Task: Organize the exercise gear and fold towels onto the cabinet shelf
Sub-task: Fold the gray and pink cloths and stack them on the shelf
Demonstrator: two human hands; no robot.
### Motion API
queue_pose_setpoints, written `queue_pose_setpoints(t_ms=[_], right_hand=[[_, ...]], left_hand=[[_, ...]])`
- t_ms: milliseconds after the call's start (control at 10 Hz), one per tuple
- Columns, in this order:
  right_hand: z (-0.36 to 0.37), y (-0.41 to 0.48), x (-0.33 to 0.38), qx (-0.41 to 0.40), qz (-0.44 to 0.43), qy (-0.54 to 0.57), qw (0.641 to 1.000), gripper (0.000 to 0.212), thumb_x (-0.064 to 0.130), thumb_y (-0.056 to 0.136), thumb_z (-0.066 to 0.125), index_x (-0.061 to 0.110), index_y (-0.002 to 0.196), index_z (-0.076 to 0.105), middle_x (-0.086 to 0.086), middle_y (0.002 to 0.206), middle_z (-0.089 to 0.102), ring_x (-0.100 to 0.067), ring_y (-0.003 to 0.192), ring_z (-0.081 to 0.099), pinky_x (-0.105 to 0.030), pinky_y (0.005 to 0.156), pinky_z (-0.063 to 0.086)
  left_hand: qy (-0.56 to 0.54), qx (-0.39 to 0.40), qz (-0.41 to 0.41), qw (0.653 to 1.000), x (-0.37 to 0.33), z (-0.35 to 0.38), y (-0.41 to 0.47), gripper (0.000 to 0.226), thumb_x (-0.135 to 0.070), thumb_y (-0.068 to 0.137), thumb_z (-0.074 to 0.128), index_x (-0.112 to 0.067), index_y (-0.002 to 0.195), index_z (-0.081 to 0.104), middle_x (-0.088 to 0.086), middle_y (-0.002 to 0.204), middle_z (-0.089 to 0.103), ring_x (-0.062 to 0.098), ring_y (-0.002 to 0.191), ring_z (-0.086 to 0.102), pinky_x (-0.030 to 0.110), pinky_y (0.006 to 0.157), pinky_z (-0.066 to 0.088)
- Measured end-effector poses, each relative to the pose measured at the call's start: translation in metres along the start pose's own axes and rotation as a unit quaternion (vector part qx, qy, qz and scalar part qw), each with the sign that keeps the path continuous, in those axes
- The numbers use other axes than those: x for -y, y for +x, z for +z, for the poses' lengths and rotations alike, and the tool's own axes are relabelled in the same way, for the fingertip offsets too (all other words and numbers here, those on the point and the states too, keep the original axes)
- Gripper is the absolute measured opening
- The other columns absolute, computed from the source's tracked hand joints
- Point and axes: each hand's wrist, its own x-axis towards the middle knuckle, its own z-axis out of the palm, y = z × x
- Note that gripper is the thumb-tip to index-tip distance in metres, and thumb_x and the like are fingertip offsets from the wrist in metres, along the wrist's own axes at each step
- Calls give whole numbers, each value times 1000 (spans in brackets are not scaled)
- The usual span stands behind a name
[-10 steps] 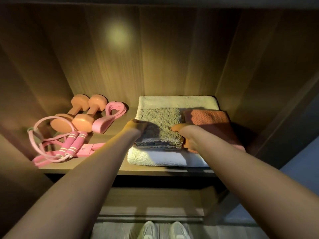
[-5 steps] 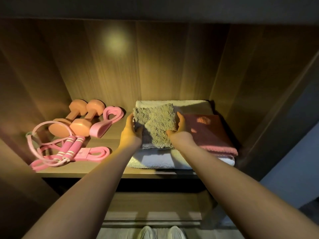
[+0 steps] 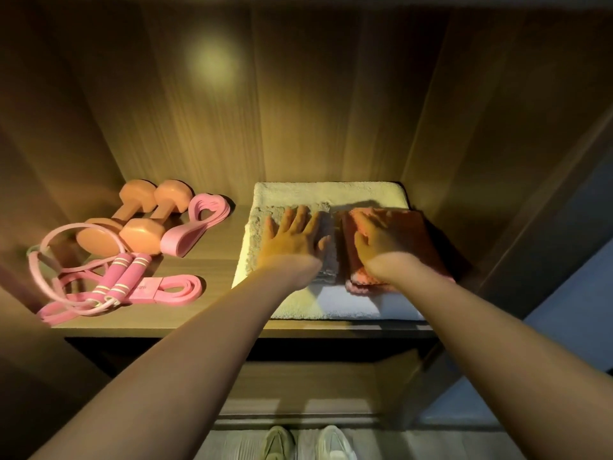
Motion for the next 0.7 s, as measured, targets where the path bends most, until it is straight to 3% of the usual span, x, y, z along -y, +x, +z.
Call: queue_pose_setpoints(t_ms=[100,200,400,600,700], right_hand=[[16,6,-26,44,-9,-76,996,51,55,100,12,52,148,-7,19,158,-20,-26,146,-24,-62,115,-8],[29,15,-32,52,3,-97,994,52,63,96,6,57,144,-13,21,155,-26,-27,143,-30,-65,110,-14],[28,13,-28,65,6,-107,992,53,62,96,5,55,144,-17,18,155,-29,-28,144,-28,-67,111,-10],[10,3,-20,96,17,-104,990,57,62,97,10,49,148,-13,9,158,-27,-33,143,-28,-68,110,-11],[-7,-10,1,96,11,-15,995,59,55,101,18,43,151,-10,-1,163,-7,-28,142,22,-56,111,25]], left_hand=[[59,30,3,998,4,19,11,65,-66,93,7,-41,151,-12,0,161,-20,28,147,-20,63,114,-8],[76,37,2,996,10,34,18,64,-69,91,5,-47,149,-14,0,161,-20,31,147,-20,67,113,-5],[77,60,-7,995,9,30,18,67,-71,89,2,-45,149,-15,0,161,-20,31,147,-19,66,114,-4],[82,58,-22,995,14,13,8,67,-72,88,-1,-47,145,-25,0,155,-33,32,143,-28,65,113,-11],[84,65,-45,993,12,20,1,69,-74,86,-2,-46,143,-28,2,153,-35,33,143,-27,65,113,-9]])
